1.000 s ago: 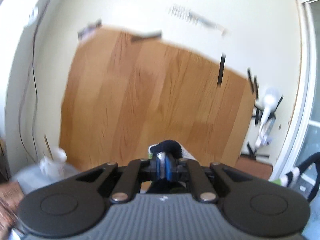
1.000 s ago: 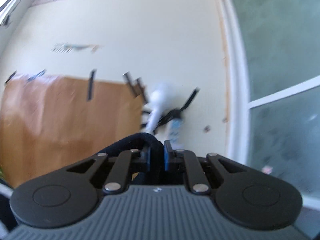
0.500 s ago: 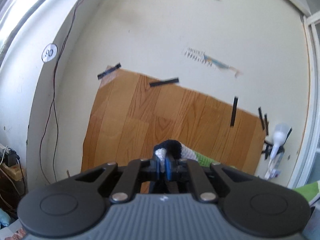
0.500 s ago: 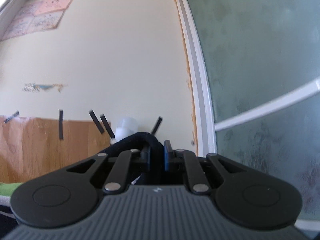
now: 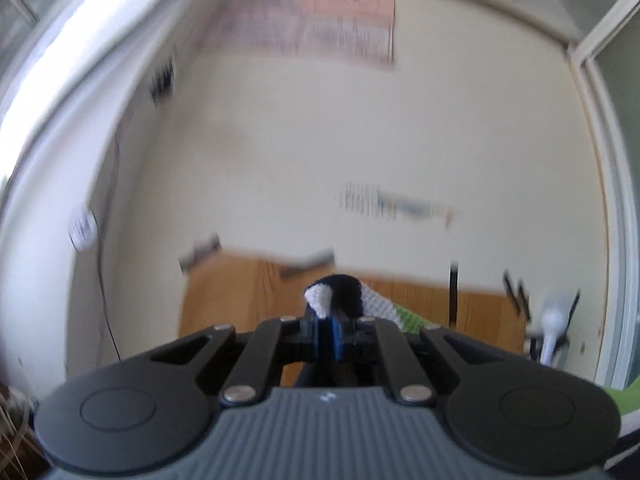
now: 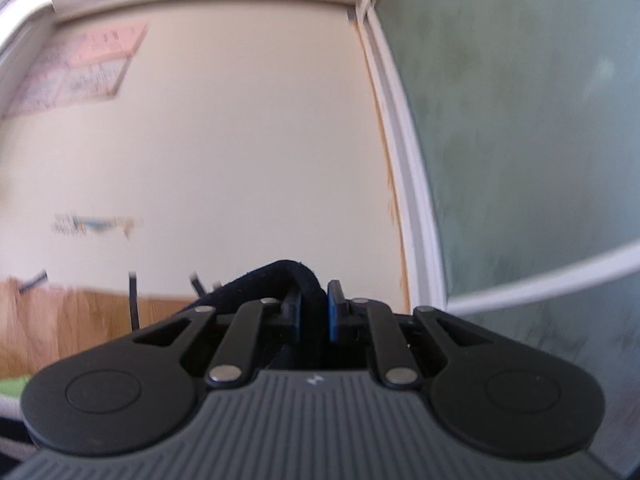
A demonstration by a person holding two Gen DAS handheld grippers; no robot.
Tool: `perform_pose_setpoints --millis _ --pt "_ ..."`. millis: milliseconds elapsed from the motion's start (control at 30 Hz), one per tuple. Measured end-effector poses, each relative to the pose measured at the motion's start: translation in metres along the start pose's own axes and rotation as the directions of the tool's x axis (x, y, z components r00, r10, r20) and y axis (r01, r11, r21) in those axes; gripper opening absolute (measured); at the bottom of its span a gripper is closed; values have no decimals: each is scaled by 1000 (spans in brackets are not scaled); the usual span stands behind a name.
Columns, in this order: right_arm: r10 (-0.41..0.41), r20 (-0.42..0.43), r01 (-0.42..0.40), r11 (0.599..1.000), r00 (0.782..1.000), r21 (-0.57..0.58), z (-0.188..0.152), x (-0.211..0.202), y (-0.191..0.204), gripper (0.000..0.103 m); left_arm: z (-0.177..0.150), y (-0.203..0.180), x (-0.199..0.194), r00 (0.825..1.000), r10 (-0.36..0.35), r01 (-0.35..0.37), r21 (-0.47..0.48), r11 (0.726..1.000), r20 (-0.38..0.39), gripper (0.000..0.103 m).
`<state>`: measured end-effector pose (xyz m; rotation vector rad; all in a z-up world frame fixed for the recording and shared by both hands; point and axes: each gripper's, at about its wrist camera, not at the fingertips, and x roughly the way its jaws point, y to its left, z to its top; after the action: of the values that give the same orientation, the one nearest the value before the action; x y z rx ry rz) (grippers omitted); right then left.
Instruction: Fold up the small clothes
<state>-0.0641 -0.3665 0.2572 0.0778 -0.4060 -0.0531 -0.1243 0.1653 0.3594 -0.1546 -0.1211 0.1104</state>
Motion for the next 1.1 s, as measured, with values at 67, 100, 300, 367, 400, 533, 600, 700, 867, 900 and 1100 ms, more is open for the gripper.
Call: perform_pose_setpoints --millis 67,100,300,367,400,533,600,700,867,900,1100 --pt "-3 -49 4 1000 999 4 -26 13 -3 15 -30 -3 28 997 15 -15 1 1000 -73 6" --pt "-7 -73 8 1000 997 1 -40 15 -5 15 -51 -2 37 994 29 -29 1 1000 -108 6" --pt "-28 -301 21 999 953 -28 -148 -32 -36 16 -182 35 33 918 -31 0 -78 997 -395 6" --pt "-49 -415 33 998 909 -45 -189 -56 -49 16 -224 47 20 867 -29 -14 -82 997 -498 6" --pt "-69 -467 49 997 881 -55 -208 -67 -54 16 -241 52 14 840 -32 -20 -89 996 -542 6" --pt "-58 -667 76 997 743 -2 -274 -98 -76 18 -289 56 -7 753 -9 -31 -50 998 -658 6" --pt "-7 -734 75 995 679 59 -292 -98 -82 28 -301 51 -12 722 21 -18 12 1000 -692 11" --pt "119 -744 11 986 658 168 -284 -88 -79 48 -286 49 -16 741 5 28 37 999 -672 16" --pt "427 -605 -234 898 672 373 -250 -74 -51 55 -245 59 -29 854 -72 62 -36 997 -516 45" --pt "468 -584 -265 877 663 401 -249 -68 -42 56 -241 61 -26 861 -89 70 -56 996 -500 45" --pt "595 -610 -430 802 523 414 -272 -18 46 62 -256 35 8 810 -171 163 -65 984 -561 48"
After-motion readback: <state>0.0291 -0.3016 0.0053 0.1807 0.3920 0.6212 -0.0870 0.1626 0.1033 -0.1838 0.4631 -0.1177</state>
